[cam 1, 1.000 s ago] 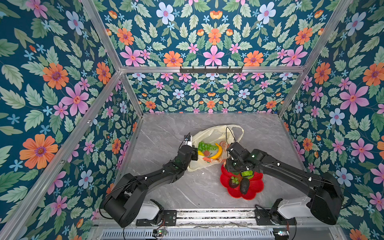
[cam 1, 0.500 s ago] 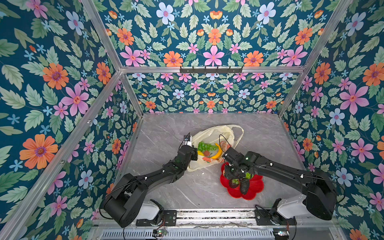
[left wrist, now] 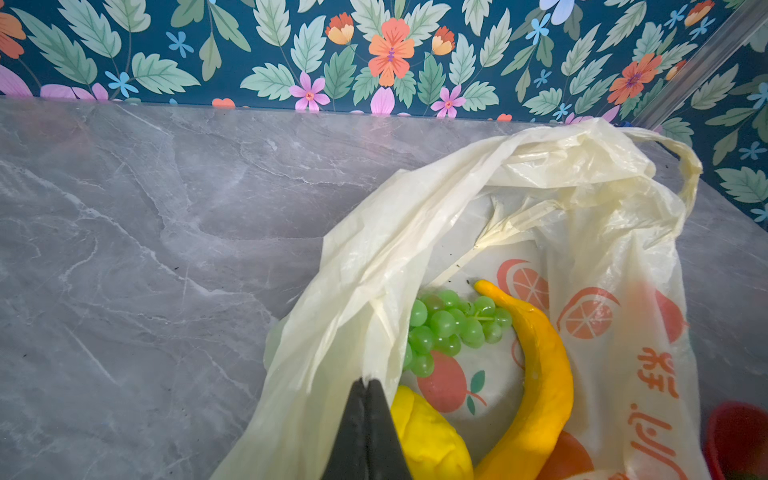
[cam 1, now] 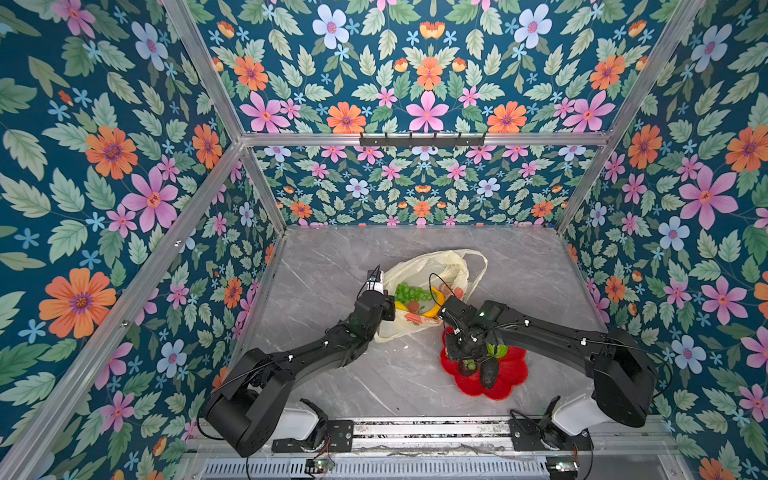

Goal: Take the fake fruits out of the plastic bag
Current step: 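Lower the red fruit into the plate and open the right gripper, then move the right gripper back into the bag toward the yellow lemon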

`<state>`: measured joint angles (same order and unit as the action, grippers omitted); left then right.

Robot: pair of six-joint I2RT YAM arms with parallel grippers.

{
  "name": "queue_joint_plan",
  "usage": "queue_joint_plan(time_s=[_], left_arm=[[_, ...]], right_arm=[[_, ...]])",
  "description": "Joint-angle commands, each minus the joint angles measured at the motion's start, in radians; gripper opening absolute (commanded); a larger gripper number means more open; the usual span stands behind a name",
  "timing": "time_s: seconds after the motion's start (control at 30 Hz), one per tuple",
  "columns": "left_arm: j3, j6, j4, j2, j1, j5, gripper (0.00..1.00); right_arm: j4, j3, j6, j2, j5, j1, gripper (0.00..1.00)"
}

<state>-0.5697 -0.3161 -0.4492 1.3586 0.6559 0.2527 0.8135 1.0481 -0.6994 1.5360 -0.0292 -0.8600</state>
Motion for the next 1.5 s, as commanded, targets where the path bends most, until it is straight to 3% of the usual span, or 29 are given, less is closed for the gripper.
queue_joint_plan(time_s=[0.0, 0.27, 0.6, 0.83, 1.07, 1.23, 1.47], left_arm=[[-0.005, 0.005, -0.003, -0.001, 0.000, 0.010, 0.00], [-0.004, 0.003, -0.003, 0.000, 0.000, 0.009, 0.00], [0.005, 0.002, -0.012, -0.016, -0.001, 0.013, 0.00], [0.017, -0.021, -0.025, -0.023, -0.001, 0.010, 0.00], [0.062, -0.126, -0.119, 0.015, 0.000, -0.006, 0.00], [0.089, -0.187, -0.093, -0.005, -0.011, 0.077, 0.00], [0.083, -0.273, -0.051, 0.019, -0.012, 0.080, 0.00]], right_arm=[[0.030, 0.007, 0.006, 0.001, 0.021, 0.000, 0.46], [0.046, 0.022, 0.015, -0.005, 0.034, 0.000, 0.54], [0.102, 0.101, 0.026, -0.053, 0.088, 0.000, 0.55], [-0.049, 0.160, 0.024, -0.056, 0.073, -0.001, 0.52], [-0.269, 0.309, 0.047, 0.107, 0.114, 0.002, 0.52], [-0.254, 0.437, 0.067, 0.300, 0.107, 0.010, 0.51], [-0.309, 0.432, 0.056, 0.377, 0.027, 0.040, 0.50]])
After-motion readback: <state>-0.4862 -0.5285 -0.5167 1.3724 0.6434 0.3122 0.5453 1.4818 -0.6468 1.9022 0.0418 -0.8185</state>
